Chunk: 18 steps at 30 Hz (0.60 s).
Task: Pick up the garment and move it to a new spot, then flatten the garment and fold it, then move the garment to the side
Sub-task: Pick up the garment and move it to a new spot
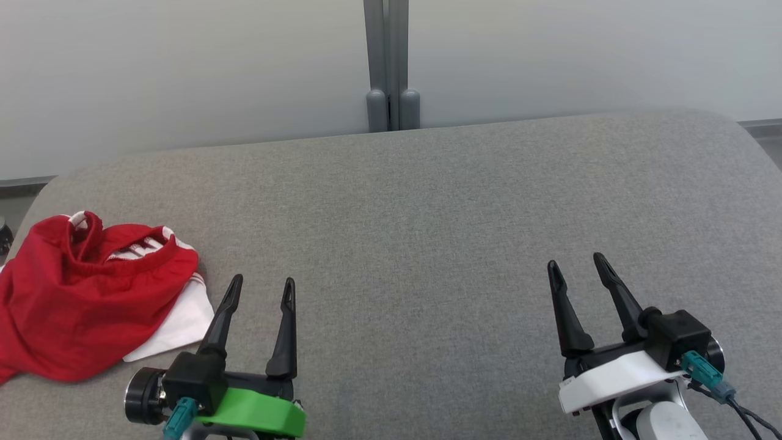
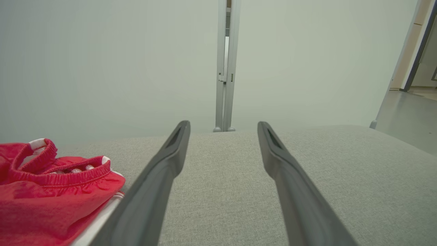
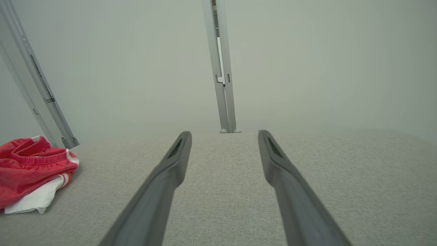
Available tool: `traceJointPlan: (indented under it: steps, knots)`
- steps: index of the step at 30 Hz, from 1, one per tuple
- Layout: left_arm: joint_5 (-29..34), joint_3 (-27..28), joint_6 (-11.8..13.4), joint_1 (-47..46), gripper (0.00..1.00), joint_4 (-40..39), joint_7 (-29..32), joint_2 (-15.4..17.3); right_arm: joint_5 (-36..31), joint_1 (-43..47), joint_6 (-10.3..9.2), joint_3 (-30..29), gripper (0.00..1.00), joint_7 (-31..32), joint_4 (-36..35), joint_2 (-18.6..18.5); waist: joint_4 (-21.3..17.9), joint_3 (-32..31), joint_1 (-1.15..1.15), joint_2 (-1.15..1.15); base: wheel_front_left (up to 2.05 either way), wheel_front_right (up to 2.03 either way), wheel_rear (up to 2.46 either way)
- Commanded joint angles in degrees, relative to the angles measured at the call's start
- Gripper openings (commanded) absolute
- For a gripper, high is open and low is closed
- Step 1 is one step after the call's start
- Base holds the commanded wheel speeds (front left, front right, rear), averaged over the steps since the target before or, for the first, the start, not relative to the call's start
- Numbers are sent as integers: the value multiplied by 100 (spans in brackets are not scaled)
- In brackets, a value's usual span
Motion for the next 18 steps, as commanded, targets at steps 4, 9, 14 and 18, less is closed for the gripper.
traceJointPlan:
  steps: [4, 9, 14, 18]
  knots:
    - [244, -35, 31, 74, 100, -30, -76, 41, -215, 90, 2, 19, 100, -81, -21, -27, -6, -17, 0, 0, 0, 0, 0]
    - [251, -22, 21, 75, 100, -4, -61, 40, -180, 91, 3, 5, 100, -75, -7, -26, -16, -30, 0, 0, 0, 0, 0]
    - [264, -22, 21, 78, 100, 9, -61, 40, -174, 106, 3, -28, 100, -75, 2, -26, -28, -45, 0, 0, 0, 0, 0]
    - [400, -65, -4, 66, 100, 7, -61, 39, -161, 92, 3, -39, 100, -75, 17, -26, -31, -51, 0, 0, 0, 0, 0]
